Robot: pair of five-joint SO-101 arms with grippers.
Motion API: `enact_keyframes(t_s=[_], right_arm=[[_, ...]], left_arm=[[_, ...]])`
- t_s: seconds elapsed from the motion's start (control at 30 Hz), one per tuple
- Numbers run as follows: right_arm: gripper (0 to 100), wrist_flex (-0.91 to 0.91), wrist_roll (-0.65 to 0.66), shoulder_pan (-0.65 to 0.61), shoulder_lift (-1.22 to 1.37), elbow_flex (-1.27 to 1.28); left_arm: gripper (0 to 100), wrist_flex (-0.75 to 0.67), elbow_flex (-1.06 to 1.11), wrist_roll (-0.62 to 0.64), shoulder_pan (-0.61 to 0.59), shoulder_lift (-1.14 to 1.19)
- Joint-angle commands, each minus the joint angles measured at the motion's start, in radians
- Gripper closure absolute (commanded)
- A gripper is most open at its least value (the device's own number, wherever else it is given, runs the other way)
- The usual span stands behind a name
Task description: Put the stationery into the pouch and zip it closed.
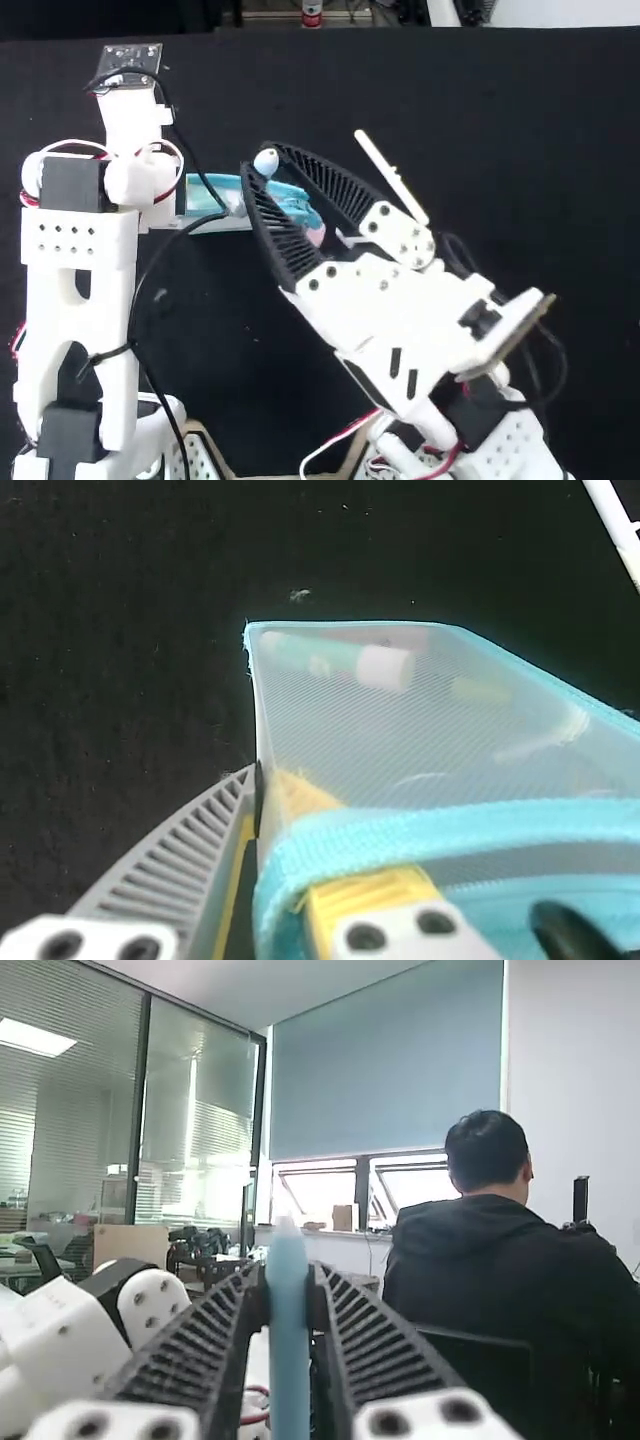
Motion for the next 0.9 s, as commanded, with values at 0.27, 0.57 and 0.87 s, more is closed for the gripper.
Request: enact_keyframes(t_s=[0.27,0.57,0.87], right_arm=[[98.7,-0.213,-0.002,0.101,0.015,0.127],[98.7,-0.218,-0.003,0.098,0.012,0.302],[87.0,0.183,-0.009,0.015,0.005,0.231]], left_arm=[[97,0.037,-0.012,-0.017,-0.007,-0.012],[97,0.034,-0.013,-0.017,-0.002,-0.012],[97,0.035,-0.047,-0.017,-0.008,-0.011]])
